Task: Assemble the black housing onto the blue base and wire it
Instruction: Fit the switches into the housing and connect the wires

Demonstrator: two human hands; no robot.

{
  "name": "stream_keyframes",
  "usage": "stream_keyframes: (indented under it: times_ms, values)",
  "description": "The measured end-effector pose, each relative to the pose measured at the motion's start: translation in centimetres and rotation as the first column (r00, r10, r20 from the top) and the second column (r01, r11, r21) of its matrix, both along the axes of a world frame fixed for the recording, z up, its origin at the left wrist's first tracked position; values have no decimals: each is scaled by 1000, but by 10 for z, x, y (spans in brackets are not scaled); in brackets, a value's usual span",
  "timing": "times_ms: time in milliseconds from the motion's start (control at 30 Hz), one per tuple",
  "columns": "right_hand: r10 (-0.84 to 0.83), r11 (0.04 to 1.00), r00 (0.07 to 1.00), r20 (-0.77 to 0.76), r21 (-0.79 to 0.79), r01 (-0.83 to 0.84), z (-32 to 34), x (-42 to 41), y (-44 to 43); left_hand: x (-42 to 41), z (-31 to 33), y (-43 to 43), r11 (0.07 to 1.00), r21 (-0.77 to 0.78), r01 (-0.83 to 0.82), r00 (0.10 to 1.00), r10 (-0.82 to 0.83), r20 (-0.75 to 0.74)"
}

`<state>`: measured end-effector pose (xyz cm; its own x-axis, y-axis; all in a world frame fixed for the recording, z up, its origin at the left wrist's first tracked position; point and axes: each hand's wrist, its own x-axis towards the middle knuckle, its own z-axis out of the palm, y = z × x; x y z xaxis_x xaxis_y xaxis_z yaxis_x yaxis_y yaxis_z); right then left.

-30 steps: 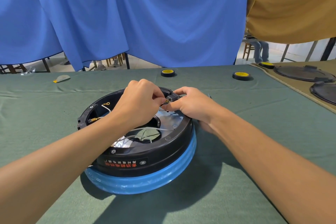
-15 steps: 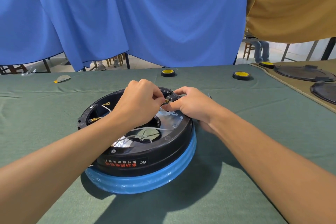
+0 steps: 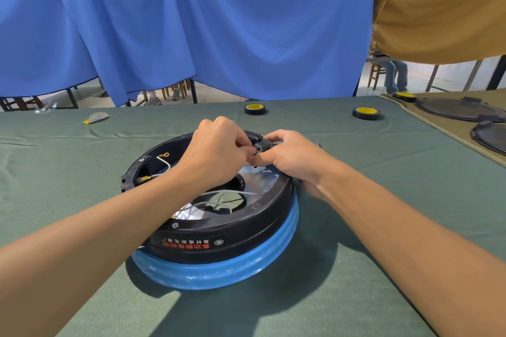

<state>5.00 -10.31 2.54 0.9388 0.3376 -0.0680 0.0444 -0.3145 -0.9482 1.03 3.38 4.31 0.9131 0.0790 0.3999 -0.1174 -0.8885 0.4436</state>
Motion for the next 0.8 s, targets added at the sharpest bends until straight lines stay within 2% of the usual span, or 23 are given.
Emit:
stream_keyframes:
  times_ms: [200, 333, 500, 633, 800]
  values:
    - [1, 1000, 998, -55, 29, 0, -2, 0, 4, 3, 2, -1, 999, -39, -24, 1000, 23, -20]
    - [-38, 979, 986, -160, 192, 69, -2, -2, 1, 4, 1, -2, 999, -38, -22, 1000, 21, -13]
    - [-128, 987, 990, -67, 91, 133, -7, 2, 8, 6, 0, -6, 1000, 6, -11, 1000, 11, 0]
    - [-116, 991, 993, -14, 70, 116, -6, 1, 8, 9, 0, -9, 1000, 26, -5, 1000, 5, -8]
    - [-182, 979, 983, -5, 89, 182, -9, 2, 7, 10, 5, -8, 999, 27, 27, 998, -25, -52]
